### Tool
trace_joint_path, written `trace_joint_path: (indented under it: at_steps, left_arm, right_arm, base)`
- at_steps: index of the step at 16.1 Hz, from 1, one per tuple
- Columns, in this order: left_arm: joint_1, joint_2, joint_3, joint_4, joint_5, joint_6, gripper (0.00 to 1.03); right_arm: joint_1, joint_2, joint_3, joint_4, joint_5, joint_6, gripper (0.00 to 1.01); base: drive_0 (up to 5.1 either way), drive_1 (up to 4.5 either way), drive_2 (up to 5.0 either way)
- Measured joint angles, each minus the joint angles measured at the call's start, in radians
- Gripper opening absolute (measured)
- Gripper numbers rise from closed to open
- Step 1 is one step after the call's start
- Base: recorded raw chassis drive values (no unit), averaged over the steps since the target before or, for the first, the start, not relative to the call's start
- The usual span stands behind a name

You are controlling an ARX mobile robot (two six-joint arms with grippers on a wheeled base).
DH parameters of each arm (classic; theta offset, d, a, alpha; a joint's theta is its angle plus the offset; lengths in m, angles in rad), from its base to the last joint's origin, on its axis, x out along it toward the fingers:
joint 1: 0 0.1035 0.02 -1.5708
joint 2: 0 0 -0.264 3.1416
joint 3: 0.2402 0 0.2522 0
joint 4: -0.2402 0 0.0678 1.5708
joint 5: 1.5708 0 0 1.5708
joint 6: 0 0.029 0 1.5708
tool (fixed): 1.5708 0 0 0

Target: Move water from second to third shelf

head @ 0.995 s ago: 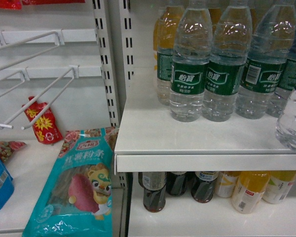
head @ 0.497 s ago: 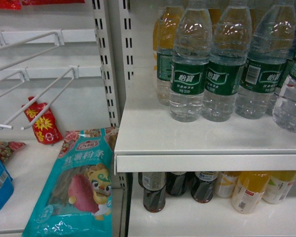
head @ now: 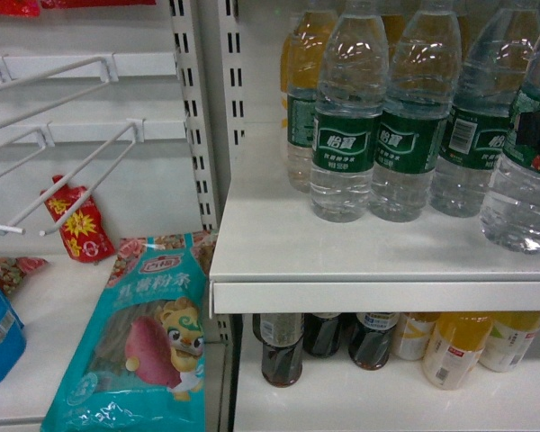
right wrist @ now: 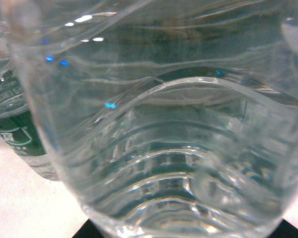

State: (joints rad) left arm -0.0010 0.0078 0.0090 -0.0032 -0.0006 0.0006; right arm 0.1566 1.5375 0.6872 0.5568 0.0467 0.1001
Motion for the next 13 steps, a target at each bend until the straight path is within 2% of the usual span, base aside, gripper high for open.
trace_joint_path:
  at_steps: [4,8,10,13]
  left_arm:
    - [0.000,0.000,0.000,0.000,0.000,0.000,0.98]
    - [0.000,0.000,0.000,0.000,0.000,0.000,0.98]
    - [0.000,0.000,0.000,0.000,0.000,0.000,0.98]
    - [0.000,0.000,0.000,0.000,0.000,0.000,0.98]
  right_arm:
    - [-0.001,0.023,0.000,0.005,0.024,0.006,0.39]
    - [-0.008,0.058,0.000,0.018,0.032,0.028,0.39]
    - [-0.014,0.071,0.013,-0.001,0.029,0.053,0.39]
    - [-0.019,0.079,0.014,0.005,0.034,0.060,0.39]
  base:
    - [0.0,0.00,0.0]
    - [0.0,0.00,0.0]
    - [0.0,0.00,0.0]
    - [0.0,0.00,0.0]
